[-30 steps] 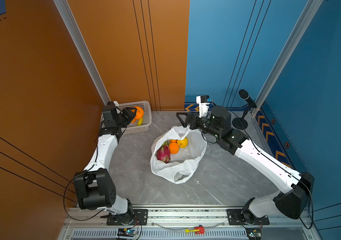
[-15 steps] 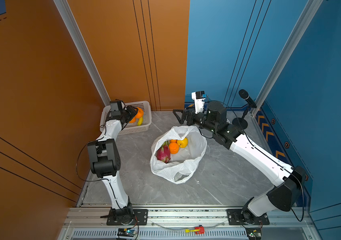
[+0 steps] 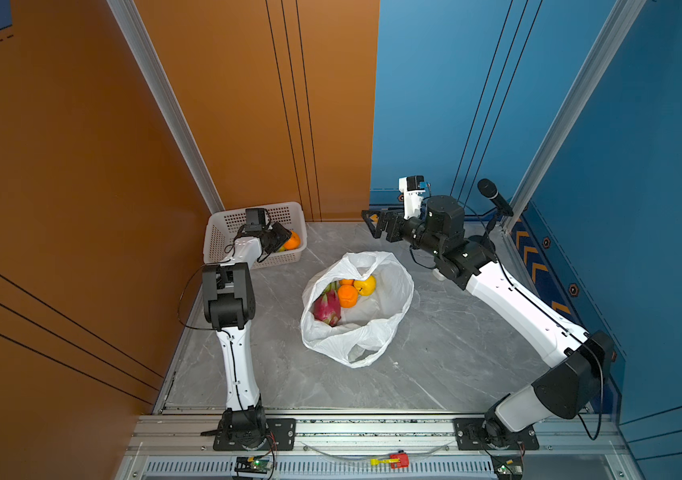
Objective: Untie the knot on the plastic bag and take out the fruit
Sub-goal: 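Release the orange into the white basket with the left gripper while the right draws back, then move both grippers back to the bag, left gripper pinching the bag rim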
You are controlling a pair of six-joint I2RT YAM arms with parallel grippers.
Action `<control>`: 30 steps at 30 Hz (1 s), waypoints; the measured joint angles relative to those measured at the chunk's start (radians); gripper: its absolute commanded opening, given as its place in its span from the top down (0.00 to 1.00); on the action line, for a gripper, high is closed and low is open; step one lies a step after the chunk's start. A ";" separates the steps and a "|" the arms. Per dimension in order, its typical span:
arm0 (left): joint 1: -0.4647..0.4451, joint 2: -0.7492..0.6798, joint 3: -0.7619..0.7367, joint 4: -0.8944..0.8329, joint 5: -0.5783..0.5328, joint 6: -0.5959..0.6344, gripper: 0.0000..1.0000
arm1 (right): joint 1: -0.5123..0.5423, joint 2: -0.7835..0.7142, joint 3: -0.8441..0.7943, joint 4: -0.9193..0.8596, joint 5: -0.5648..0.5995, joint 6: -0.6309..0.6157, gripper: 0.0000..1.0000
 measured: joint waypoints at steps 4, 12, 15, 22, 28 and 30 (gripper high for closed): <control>-0.002 0.009 0.014 -0.023 -0.010 0.020 0.37 | -0.003 0.000 0.000 -0.008 0.000 0.000 0.02; -0.002 0.007 0.025 -0.042 -0.029 0.039 0.24 | -0.002 0.000 0.000 -0.008 0.000 0.000 0.03; -0.002 -0.009 0.021 -0.055 -0.029 0.040 0.23 | 0.000 0.000 0.000 -0.011 0.000 0.001 0.03; -0.002 -0.200 -0.071 -0.058 -0.031 0.055 0.23 | 0.019 -0.023 -0.032 -0.026 0.016 0.008 0.03; -0.014 -0.410 -0.172 -0.023 -0.028 0.059 0.23 | 0.047 -0.103 -0.103 -0.063 0.058 0.031 0.07; -0.026 -0.468 -0.211 -0.018 -0.021 0.059 0.23 | 0.060 -0.137 -0.133 -0.080 0.077 0.036 0.08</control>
